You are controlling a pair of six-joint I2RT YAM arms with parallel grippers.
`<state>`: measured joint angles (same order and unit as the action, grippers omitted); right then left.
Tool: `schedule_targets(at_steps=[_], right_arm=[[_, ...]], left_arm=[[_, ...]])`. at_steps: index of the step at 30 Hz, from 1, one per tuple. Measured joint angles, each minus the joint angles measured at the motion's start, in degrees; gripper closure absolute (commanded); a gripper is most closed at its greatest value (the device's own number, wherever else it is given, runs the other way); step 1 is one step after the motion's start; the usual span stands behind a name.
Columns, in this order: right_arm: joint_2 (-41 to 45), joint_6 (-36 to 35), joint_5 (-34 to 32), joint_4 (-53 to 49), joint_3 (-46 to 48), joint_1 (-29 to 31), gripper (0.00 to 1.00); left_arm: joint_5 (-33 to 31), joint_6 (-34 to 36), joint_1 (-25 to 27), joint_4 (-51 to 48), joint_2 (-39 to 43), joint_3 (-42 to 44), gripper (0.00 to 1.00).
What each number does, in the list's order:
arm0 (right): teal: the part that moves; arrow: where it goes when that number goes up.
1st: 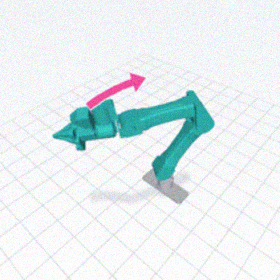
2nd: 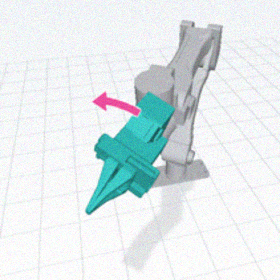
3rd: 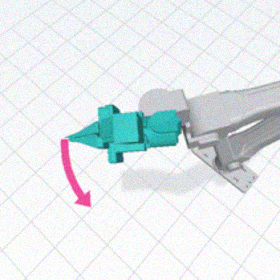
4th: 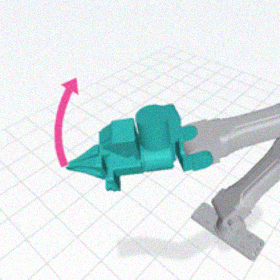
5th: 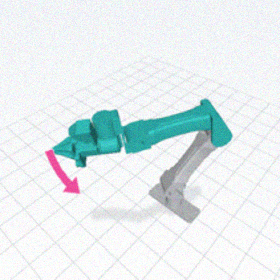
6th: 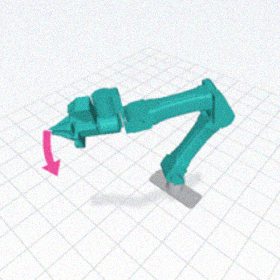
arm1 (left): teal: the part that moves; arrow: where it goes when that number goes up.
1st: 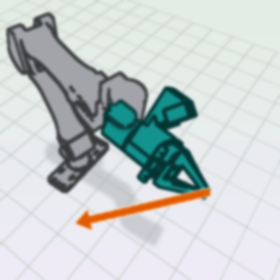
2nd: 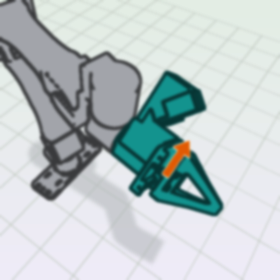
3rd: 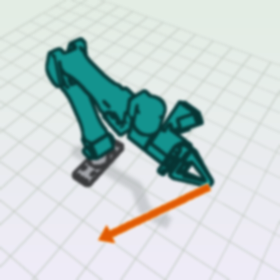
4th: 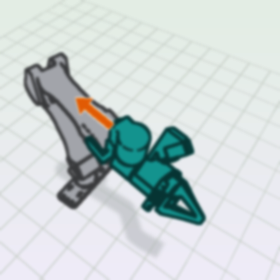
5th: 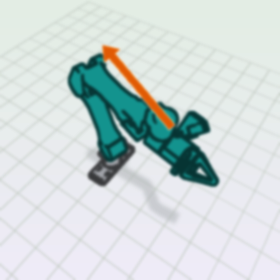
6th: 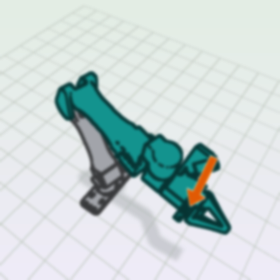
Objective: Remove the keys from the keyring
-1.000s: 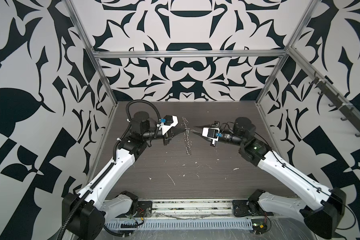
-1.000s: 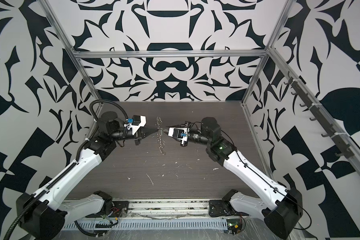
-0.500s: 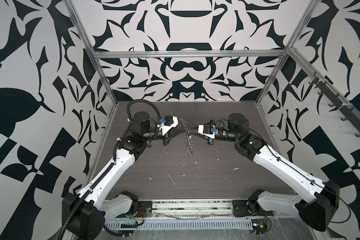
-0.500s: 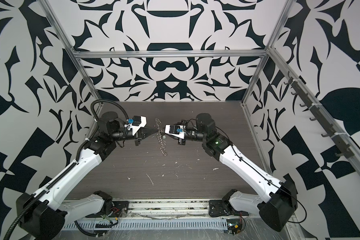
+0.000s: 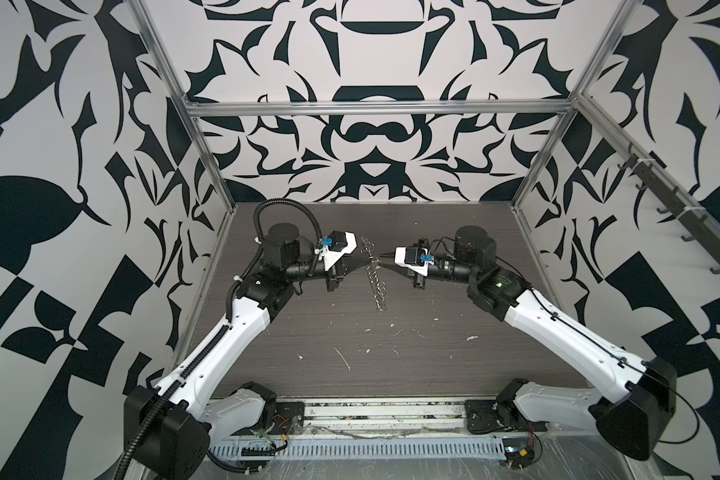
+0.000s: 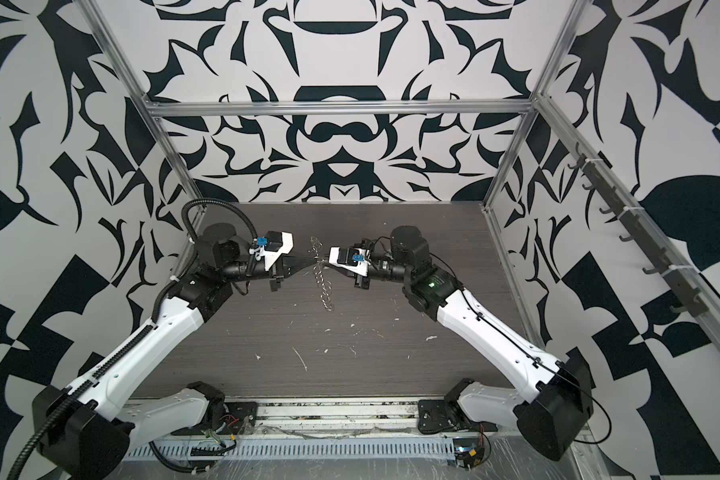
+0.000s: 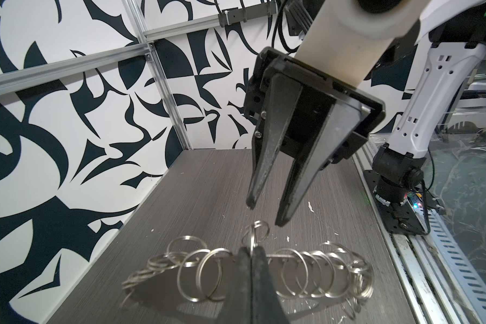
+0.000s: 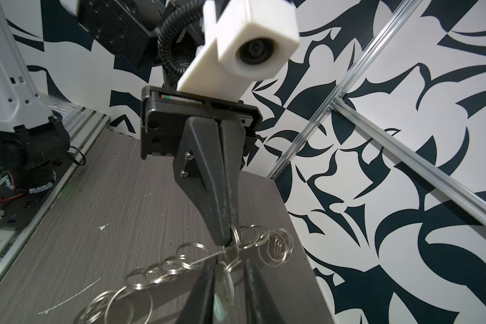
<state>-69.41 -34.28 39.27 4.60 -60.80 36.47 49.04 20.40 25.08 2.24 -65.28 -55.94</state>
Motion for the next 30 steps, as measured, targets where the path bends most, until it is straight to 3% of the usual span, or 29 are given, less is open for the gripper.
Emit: schedule_targets(at_steps=[12,26,30], right_arm=[[-0.94,1.16,-1.01,0.68,0.17,0.5,0.76],[-0.94,0.35,-3.06,0.17,0.24,0.81,1.0],[-0.94,-0.42,-3.48,-0.44,0.24,0.81,1.0]], left_arm=[[-0.2,-0.2,0.0,0.02,0.02,0.0,1.0],[-0.76,-0.48,0.0,-0.5,0.07,0.0,1.0],[-1.2,-0.5,-0.02,-0.96,0.07,0.0,1.0]])
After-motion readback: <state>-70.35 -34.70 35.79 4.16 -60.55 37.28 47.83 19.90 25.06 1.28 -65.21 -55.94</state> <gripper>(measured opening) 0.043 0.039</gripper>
